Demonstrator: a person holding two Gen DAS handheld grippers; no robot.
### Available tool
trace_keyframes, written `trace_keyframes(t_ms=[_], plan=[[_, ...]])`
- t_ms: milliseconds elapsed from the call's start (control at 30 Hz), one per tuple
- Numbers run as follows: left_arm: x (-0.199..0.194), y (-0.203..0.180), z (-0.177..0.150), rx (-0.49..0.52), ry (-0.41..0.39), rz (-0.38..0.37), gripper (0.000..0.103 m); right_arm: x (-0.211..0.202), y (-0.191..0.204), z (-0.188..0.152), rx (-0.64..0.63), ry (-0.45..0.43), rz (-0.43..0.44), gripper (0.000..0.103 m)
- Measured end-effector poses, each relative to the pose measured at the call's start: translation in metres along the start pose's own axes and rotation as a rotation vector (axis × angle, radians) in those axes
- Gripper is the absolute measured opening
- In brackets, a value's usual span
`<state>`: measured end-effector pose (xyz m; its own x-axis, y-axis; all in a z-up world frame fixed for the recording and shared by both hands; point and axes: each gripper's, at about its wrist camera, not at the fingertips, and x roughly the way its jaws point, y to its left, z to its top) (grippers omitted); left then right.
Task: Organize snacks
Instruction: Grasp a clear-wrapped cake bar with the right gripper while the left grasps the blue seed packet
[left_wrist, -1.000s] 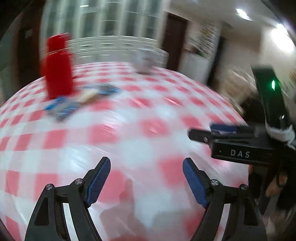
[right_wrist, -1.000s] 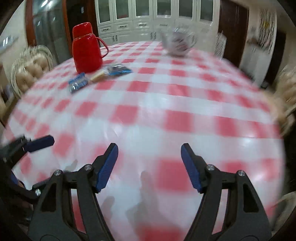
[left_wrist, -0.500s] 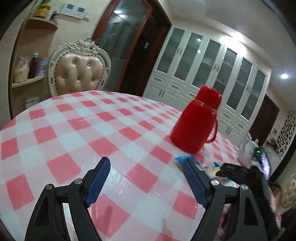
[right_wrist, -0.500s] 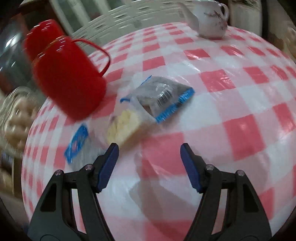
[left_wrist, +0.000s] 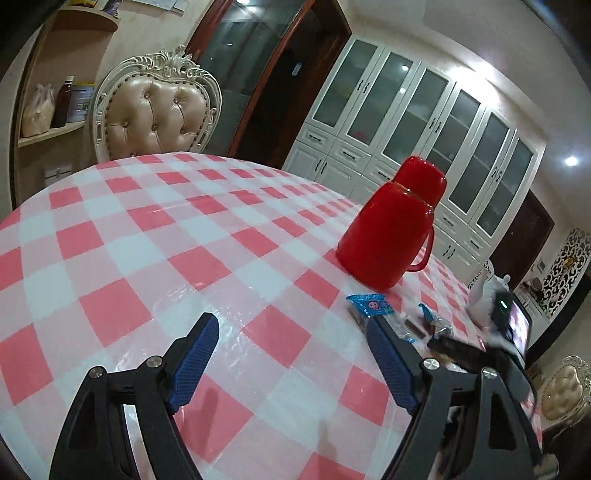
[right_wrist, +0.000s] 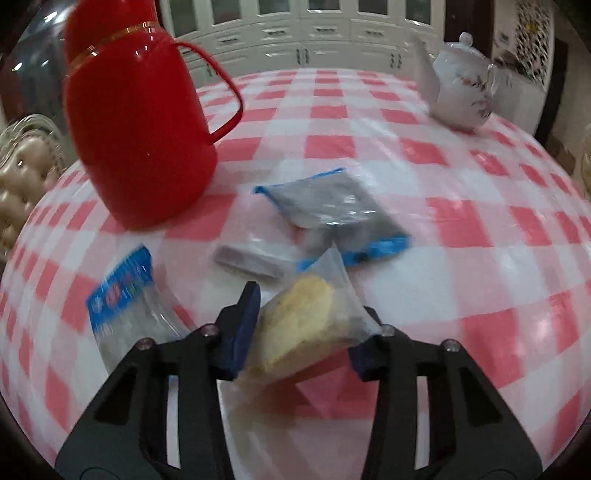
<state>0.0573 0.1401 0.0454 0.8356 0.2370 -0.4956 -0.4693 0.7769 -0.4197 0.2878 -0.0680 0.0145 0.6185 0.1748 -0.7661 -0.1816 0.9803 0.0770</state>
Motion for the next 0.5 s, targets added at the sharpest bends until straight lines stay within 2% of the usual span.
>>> trace_keyframes(t_ms=[67,100,167,300,400,467,500], plan=[[0.0,-0.002,0.0,0.001,0.012,-0.014,0.083,-0.003,-0.016,-0.004,-0.025,0.035,0.095,0.045],[0.0,-0.003,-0.002,-0.003,0.021,-0.02,0.083,-0.006,-0.024,-0.006,-0.03,0.032,0.115,0.045],[0.001,-0.006,-0.004,0.011,0.03,-0.025,0.083,-0.01,-0.03,-0.007,-0.044,0.014,0.087,0.046],[0.007,-0.01,-0.008,0.039,0.052,-0.017,0.083,-0.006,-0.027,-0.003,-0.017,0.024,0.061,0.061],[0.011,-0.008,-0.009,0.034,0.07,-0.012,0.083,-0.008,-0.012,-0.01,-0.055,0.045,-0.038,0.07],[0.013,-0.007,-0.009,0.024,0.08,-0.018,0.083,-0.008,-0.009,-0.012,-0.082,0.038,-0.075,0.071],[0.012,-0.007,-0.01,0.022,0.08,-0.018,0.083,-0.01,-0.009,-0.013,-0.084,0.032,-0.07,0.064]])
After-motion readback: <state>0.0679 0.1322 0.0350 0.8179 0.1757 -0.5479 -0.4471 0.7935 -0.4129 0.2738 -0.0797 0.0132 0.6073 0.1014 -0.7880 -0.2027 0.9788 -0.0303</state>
